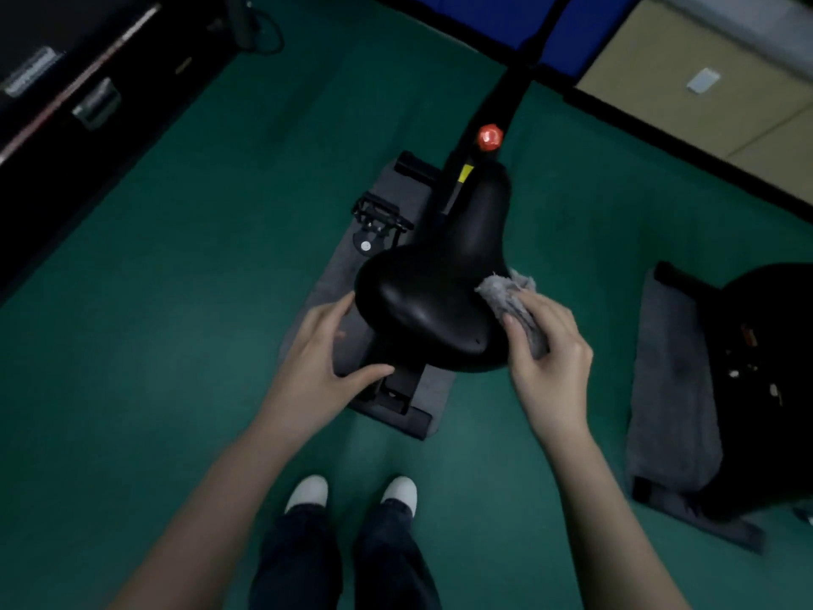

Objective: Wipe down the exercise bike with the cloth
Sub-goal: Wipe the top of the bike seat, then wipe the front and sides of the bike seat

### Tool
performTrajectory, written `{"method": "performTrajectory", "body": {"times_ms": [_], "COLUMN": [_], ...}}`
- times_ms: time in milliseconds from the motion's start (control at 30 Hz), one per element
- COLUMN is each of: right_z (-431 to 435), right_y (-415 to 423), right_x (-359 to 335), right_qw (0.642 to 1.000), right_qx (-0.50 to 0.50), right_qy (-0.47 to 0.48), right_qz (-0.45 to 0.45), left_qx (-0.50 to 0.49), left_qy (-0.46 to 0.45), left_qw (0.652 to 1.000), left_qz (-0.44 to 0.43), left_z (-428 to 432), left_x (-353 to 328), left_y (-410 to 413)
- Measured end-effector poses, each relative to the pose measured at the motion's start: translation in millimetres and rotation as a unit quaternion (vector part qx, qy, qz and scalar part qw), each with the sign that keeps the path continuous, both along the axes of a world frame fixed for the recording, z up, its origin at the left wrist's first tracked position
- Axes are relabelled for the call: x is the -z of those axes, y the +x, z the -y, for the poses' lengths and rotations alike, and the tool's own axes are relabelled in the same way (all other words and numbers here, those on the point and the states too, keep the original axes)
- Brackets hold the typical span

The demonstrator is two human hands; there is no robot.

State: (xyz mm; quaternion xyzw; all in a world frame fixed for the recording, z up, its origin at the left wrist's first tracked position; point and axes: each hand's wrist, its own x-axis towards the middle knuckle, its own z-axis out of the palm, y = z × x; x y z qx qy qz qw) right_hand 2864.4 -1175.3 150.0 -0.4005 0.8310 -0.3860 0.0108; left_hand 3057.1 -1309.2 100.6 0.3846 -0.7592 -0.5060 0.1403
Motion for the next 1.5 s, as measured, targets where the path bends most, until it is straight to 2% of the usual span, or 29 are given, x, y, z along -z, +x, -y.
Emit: {"method": "performTrajectory", "body": {"times_ms": [100, 167, 433, 633, 800, 1067, 1200, 1500], "right_z": [-11.4, -19.4, -64.7, -124.0, -191.0, -308.7, -357.1, -495.5], "right_y": [14.8, 23.9, 49.1, 54.4, 49.1, 40.6, 28.7, 5.6], "right_x": [-9.0, -18.4, -52.2, -66.7, -74.2, -79.8, -95.4, -127.5], "right_qw": [0.991, 0.984, 0.974, 0.955, 0.931, 0.904, 0.888, 0.84], "right_qx": [0.107, 0.14, 0.185, 0.252, 0.315, 0.38, 0.408, 0.486], "right_qy": [-0.026, -0.043, -0.055, -0.065, -0.089, -0.094, -0.132, -0.196], "right_qz": [0.078, 0.101, 0.119, 0.143, 0.163, 0.172, 0.164, 0.14], "left_qx": [0.05, 0.089, 0.183, 0.266, 0.333, 0.382, 0.424, 0.488], "left_qy": [-0.046, -0.08, -0.21, -0.3, -0.329, -0.321, -0.333, -0.366], "left_qw": [0.997, 0.992, 0.953, 0.904, 0.873, 0.858, 0.835, 0.792], "left_qz": [0.027, 0.047, 0.12, 0.148, 0.136, 0.121, 0.11, 0.037], "left_z": [12.2, 19.1, 21.8, -11.6, -71.5, -183.0, -240.8, -407.3], "left_x": [-16.9, -29.5, -76.6, -101.4, -113.4, -111.0, -117.9, -150.1], "left_y": [8.1, 8.2, -10.3, -34.8, -78.4, -127.3, -150.4, -219.7]}}
